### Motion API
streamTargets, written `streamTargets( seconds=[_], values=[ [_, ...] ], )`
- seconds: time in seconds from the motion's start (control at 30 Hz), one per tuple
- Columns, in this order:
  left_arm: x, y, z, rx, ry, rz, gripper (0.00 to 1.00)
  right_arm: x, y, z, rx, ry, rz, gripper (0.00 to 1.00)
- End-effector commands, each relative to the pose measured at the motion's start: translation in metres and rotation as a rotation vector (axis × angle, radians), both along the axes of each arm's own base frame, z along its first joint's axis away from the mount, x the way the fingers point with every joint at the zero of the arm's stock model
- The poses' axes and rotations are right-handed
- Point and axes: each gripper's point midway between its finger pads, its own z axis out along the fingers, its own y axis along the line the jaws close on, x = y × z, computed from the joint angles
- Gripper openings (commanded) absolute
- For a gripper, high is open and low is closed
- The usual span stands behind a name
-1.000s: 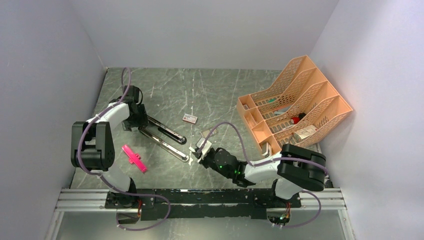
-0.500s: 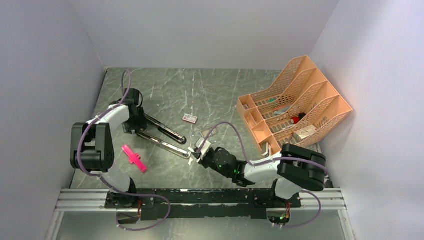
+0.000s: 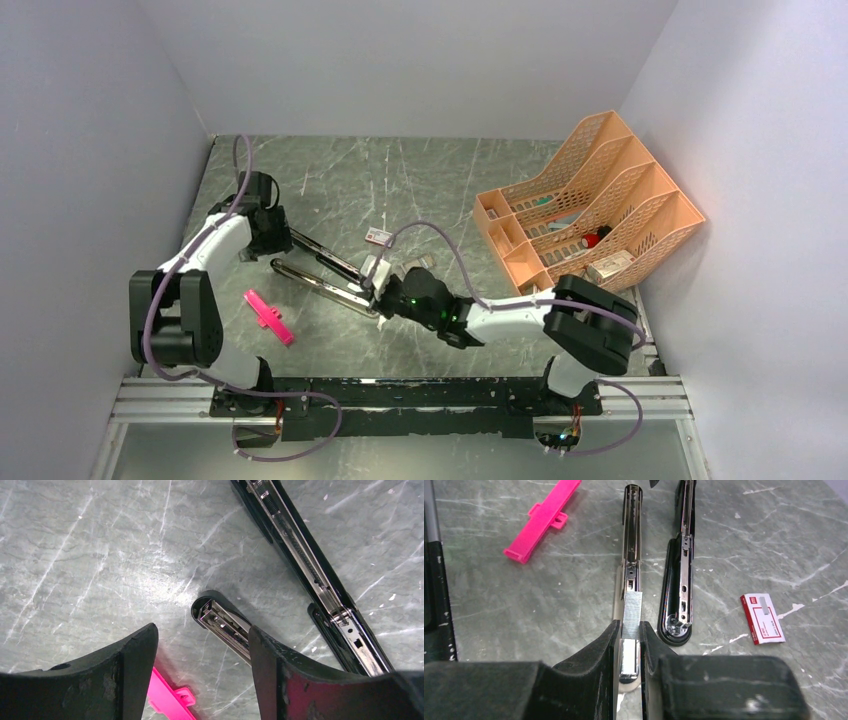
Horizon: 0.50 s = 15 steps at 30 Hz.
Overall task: Load the staples into the stapler
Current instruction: Adjust the stapler at the center of the board, then install the staple into the stapler.
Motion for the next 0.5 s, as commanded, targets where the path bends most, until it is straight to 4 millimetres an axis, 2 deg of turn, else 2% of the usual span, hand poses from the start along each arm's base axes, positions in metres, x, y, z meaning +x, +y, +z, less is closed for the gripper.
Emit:
streamTargets(
  seconds=[0.0,0.13,0.23,0.37,0.47],
  values=[
    [-0.003,0.002,0.002,0.005,-0.002,0.0,0.71,0.007,0.01,-0.018,-0.076,0.095,0.035,0.0],
    [-0.004,-0.003,-0.008,-0.025,0.023,-0.013,0.71,0.014,0.014,-0.025,-0.102,0.124,0.01,0.01],
    [-0.002,-0.002,0.003,-0.022,-0.016,0.0,0.72,0.021,0.016,-0.028,-0.12,0.14,-0.008,0.01],
    [0.0,0.01,0.019,0.012,-0.063,0.048,0.74,0.023,0.02,-0.036,-0.138,0.148,-0.011,0.01],
    [0.002,0.008,0.021,0.0,-0.059,0.043,0.73,0.024,0.023,-0.039,-0.139,0.159,-0.011,0.01]
  ],
)
